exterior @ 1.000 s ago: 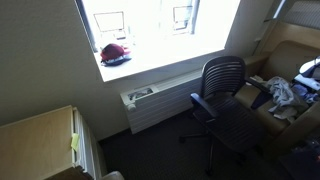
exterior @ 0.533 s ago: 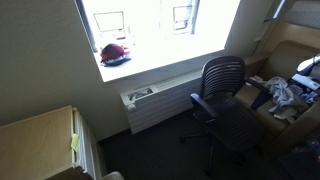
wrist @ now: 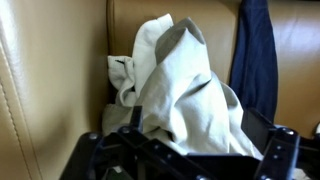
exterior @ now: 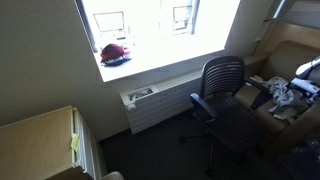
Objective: Pick up the light grey clothing from the sofa and place it on the seat of the black chair
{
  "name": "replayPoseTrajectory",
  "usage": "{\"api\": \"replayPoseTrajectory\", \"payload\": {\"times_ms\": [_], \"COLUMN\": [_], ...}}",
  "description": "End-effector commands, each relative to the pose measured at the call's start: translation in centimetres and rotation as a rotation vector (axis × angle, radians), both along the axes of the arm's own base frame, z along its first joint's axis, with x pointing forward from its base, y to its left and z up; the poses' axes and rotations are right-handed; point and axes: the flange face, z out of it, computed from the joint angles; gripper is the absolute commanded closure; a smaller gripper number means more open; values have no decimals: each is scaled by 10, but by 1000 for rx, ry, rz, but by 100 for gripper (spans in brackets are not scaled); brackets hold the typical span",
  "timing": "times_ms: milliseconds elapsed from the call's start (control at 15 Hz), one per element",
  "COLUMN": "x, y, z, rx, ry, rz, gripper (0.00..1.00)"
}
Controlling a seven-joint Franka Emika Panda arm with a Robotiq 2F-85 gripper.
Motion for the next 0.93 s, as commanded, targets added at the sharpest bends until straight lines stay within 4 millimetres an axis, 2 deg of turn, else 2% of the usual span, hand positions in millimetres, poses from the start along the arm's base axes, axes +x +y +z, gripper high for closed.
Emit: {"api": "replayPoseTrajectory", "payload": {"times_ms": [0, 133, 200, 267, 333, 467, 533, 600, 867], "x": [-5, -17, -20, -21, -24, -19, -18, -18, -13], "y": [-6, -17, -23, -14, -18, -17, -17, -16, -19], "z": [-33, -60, -71, -50, -61, -72, -73, -75, -71], "rx": [-66, -77, -142, -75, -104, -130, -133, -125, -119], "ry": [56, 126, 133, 103, 118, 121, 115, 118, 116], "rz": [-19, -72, -96, -72, -87, -91, -86, -92, -112], "gripper": [0, 0, 0, 0, 0, 0, 25, 26, 54]}}
